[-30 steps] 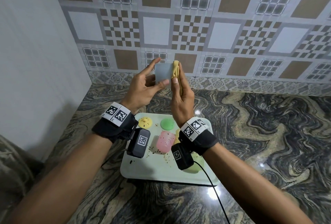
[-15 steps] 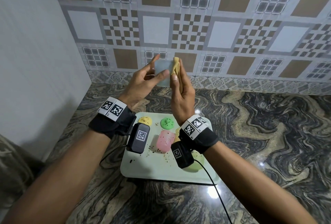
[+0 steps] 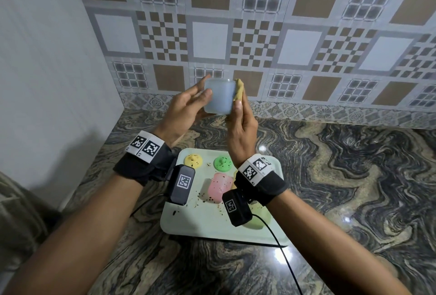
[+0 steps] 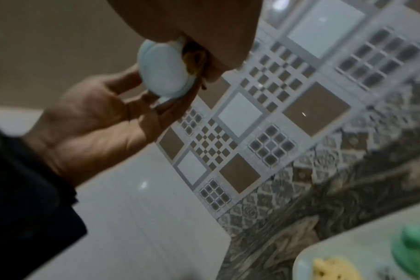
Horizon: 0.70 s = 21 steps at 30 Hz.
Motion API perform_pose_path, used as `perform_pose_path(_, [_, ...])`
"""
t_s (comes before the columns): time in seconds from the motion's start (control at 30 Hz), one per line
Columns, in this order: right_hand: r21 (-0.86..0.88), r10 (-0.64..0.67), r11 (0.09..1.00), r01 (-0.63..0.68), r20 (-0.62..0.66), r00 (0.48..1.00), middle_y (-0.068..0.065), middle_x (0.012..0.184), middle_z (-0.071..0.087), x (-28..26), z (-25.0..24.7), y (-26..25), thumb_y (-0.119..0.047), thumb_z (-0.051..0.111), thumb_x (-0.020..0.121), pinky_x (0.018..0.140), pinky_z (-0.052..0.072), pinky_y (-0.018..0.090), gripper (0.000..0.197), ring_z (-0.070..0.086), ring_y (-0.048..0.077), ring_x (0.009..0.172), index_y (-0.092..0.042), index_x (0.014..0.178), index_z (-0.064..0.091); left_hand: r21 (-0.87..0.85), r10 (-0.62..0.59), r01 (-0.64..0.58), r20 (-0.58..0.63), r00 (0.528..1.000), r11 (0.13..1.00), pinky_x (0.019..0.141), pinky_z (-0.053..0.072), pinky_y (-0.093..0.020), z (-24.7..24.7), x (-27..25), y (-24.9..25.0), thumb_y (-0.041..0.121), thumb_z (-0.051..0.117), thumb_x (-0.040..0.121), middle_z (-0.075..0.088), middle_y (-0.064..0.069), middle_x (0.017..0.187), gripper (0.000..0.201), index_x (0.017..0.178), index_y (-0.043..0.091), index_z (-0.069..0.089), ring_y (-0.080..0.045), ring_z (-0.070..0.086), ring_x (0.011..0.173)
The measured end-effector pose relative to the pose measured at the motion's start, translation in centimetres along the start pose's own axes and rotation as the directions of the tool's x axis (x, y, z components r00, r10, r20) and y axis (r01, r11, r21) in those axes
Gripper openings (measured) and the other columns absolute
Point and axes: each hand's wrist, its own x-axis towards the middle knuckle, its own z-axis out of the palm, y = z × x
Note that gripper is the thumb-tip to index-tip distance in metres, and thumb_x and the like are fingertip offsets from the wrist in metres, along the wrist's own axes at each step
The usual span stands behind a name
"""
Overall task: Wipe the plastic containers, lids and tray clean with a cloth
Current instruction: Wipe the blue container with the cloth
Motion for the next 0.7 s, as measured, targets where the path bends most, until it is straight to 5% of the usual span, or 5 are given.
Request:
perform_pose_path(0.23, [-0.046, -0.085, 0.995, 0.086, 0.039, 0.996, 0.002, 0.151, 0.042, -0.8, 0.3, 0.1, -0.016, 0.043, 0.104, 0.116, 0.034, 0.046, 0.045, 0.037, 0.015, 0.142, -0.009, 0.148, 0.037, 0.229, 0.116, -0.105, -0.036, 0.993, 0.968, 0.092, 0.054, -0.031, -0.2, -0.1, 0.3, 0.041, 0.073, 0.078, 0.070, -0.009, 0.114, 0.081, 0.148, 0.023, 0.035, -0.016, 0.067, 0.108])
perform_pose_path(0.33, [-0.065, 0.055, 0.997, -0.050, 0.077, 0.996, -0.003, 0.127, 0.060, 0.5, -0.5, 0.3, -0.023, 0.042, 0.105, 0.096, 0.050, 0.034, 0.041, 0.060, 0.014, 0.110, -0.016, 0.146, 0.044, 0.242, 0.146, -0.142, 0.001, 0.989, 0.960, 0.096, 0.053, -0.038, -0.9, -0.3, -0.1, 0.034, 0.068, 0.085, 0.068, -0.019, 0.115, 0.072, 0.148, 0.028, 0.034, -0.017, 0.065, 0.109])
perform_pose_path(0.4, [-0.099, 0.098, 0.990, -0.096, 0.022, 0.995, -0.010, 0.122, 0.061, 1.3, -1.2, 0.1, -0.025, 0.044, 0.105, 0.094, 0.054, 0.033, 0.037, 0.060, 0.004, 0.108, -0.021, 0.141, 0.049, 0.332, 0.158, -0.153, 0.012, 0.987, 0.931, 0.093, 0.051, -0.023, -1.4, -0.4, -0.4, 0.025, 0.065, 0.090, 0.063, -0.025, 0.117, 0.067, 0.149, 0.026, 0.034, -0.007, 0.066, 0.103])
perform_pose_path(0.6, [-0.308, -0.288, 0.860, 0.407, 0.365, 0.886, 0.015, 0.146, 0.048, 1.7, -1.3, -0.4, -0.007, 0.044, 0.102, 0.111, 0.041, 0.041, 0.038, 0.046, 0.022, 0.137, -0.001, 0.140, 0.048, 0.270, 0.121, -0.130, 0.051, 0.991, 0.954, 0.094, 0.048, -0.019, -1.0, -0.4, -0.6, 0.009, 0.053, 0.097, 0.064, -0.003, 0.125, 0.065, 0.153, 0.021, 0.022, -0.004, 0.059, 0.115])
perform_pose_path(0.7, [-0.245, -0.264, 0.900, 0.360, 0.350, 0.899, 0.014, 0.144, 0.050, 2.2, -1.5, -0.2, -0.004, 0.042, 0.103, 0.111, 0.041, 0.045, 0.038, 0.047, 0.020, 0.135, -0.001, 0.140, 0.046, 0.197, 0.110, -0.120, 0.065, 0.992, 0.973, 0.093, 0.047, -0.018, -1.2, -0.3, -0.7, 0.006, 0.048, 0.098, 0.060, -0.004, 0.129, 0.063, 0.153, 0.020, 0.020, -0.008, 0.058, 0.118])
